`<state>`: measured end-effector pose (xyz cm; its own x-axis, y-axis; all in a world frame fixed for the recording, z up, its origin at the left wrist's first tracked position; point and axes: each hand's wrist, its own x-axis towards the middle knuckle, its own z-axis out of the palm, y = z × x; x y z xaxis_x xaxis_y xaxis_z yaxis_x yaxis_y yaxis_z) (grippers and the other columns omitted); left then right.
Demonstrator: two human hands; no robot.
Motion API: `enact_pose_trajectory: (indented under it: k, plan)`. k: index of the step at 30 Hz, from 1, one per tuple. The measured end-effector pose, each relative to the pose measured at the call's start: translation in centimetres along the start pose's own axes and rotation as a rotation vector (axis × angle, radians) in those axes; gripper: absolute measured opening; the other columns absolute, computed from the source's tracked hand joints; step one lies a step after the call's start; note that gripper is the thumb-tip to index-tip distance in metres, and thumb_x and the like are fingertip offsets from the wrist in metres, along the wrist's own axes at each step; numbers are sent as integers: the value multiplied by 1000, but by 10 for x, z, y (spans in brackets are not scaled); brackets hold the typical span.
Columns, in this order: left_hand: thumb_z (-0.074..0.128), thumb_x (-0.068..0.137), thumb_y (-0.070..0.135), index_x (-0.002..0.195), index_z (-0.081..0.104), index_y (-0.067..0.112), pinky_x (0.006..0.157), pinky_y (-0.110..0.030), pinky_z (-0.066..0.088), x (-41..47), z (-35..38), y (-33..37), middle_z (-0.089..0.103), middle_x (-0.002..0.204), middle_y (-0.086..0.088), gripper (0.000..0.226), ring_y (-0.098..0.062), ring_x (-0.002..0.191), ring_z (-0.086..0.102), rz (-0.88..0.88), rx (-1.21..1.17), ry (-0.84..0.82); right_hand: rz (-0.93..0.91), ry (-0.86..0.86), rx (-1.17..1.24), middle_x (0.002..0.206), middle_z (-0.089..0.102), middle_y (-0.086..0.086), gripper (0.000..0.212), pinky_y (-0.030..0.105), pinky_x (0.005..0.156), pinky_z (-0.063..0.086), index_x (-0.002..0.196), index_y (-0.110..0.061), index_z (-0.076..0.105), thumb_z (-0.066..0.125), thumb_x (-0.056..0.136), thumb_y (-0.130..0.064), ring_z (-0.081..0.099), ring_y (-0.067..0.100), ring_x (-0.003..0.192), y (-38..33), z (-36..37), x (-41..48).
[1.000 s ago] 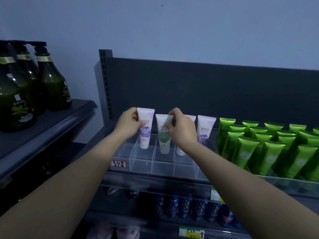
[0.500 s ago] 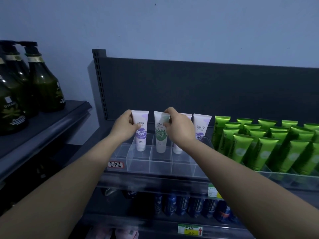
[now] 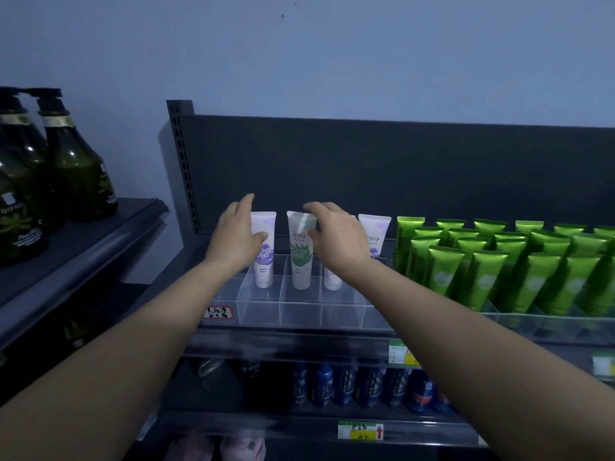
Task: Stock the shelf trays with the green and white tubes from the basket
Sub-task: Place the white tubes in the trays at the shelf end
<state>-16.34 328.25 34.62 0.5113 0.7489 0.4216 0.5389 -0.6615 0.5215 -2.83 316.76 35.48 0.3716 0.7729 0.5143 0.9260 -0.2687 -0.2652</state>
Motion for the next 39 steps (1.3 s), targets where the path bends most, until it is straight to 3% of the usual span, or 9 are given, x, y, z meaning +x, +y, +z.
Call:
enact_pose_trajectory:
  k: [5,12,19,30,39]
  plan:
    - [60,91,16,144,33,7,112,-37,27,-1,-4,23,36,148,-9,60,-26,138,29,167,103,24,-38,63,-80,126,53,4,37,38,71,48,132,-20,50,51,95,-19,59,31,100,8,-23,-12]
    - [61,90,20,136,44,5,109,-39,31,-9,1,82,45,141,-11,52,-27,133,37,346,313,-17,-60,139,-269,121,57,6,43,38,85,41,132,-17,51,58,90,-27,48,29,112,45,-77,-33]
    - [62,86,21,122,52,3,100,-42,36,-36,23,177,52,128,-13,41,-30,123,43,467,383,-47,84,103,-429,133,50,4,53,38,96,36,136,-20,44,59,85,-24,43,28,123,113,-143,-82]
    - [62,87,25,128,48,7,104,-39,31,-119,92,338,49,134,-9,47,-27,130,38,670,353,-89,346,-28,-572,135,46,8,57,38,99,35,135,-17,42,61,82,-25,39,29,127,229,-254,-215]
    - [61,84,21,110,55,10,93,-39,42,-198,164,423,53,116,-6,29,-29,115,47,799,307,-179,522,-155,-620,127,49,10,48,41,97,37,129,-16,44,57,83,-19,41,31,121,303,-309,-331]
